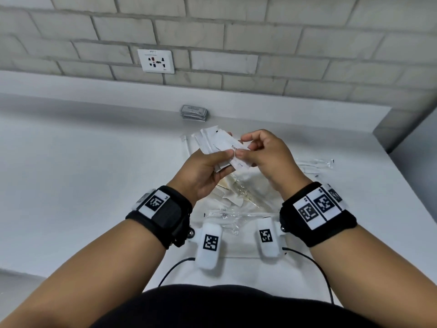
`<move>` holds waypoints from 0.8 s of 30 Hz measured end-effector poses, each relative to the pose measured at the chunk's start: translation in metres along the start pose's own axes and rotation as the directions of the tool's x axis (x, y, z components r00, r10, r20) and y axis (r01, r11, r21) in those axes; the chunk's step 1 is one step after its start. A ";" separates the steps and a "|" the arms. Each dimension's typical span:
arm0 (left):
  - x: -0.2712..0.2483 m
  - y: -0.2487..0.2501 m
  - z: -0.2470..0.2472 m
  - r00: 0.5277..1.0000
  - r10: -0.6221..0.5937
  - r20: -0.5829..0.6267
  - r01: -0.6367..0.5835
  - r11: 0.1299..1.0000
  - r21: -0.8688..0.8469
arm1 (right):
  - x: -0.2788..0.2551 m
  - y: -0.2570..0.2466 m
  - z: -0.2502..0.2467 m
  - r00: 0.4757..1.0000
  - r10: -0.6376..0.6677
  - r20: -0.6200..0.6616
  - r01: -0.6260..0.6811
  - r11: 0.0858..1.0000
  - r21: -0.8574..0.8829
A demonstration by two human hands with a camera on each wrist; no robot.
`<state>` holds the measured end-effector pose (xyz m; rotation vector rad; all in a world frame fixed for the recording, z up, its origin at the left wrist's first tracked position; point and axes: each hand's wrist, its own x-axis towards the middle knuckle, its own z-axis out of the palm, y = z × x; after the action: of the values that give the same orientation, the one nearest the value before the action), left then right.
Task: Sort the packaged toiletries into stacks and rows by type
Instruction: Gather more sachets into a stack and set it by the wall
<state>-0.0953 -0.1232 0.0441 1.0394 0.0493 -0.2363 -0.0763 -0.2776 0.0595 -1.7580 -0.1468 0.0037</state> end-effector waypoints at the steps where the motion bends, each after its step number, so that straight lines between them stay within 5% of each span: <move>1: 0.000 0.000 0.001 1.000 0.004 0.018 -0.005 1.000 0.019 | -0.002 0.000 -0.003 1.000 0.011 0.004 -0.011 1.000 0.018; 6: -0.002 0.002 0.004 0.996 0.022 0.089 -0.030 0.995 0.090 | -0.010 -0.003 -0.009 0.999 0.029 0.022 -0.031 0.997 0.067; 10: -0.003 0.005 0.004 0.983 0.001 0.182 -0.029 0.988 0.153 | -0.008 -0.006 -0.015 0.992 0.043 -0.122 -0.046 0.999 -0.026; 17: 0.006 0.006 0.000 0.997 -0.027 0.066 0.016 0.987 0.157 | -0.007 -0.006 -0.034 0.981 0.151 -0.120 -0.121 0.966 0.229; 24: 0.005 0.004 0.008 0.986 -0.066 0.155 0.045 0.990 0.134 | -0.015 0.000 -0.010 0.980 0.122 -0.155 -0.116 0.992 0.042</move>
<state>-0.0900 -0.1290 0.0507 1.1471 -0.0825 -0.3770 -0.0901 -0.2886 0.0603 -1.7243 0.0731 -0.0452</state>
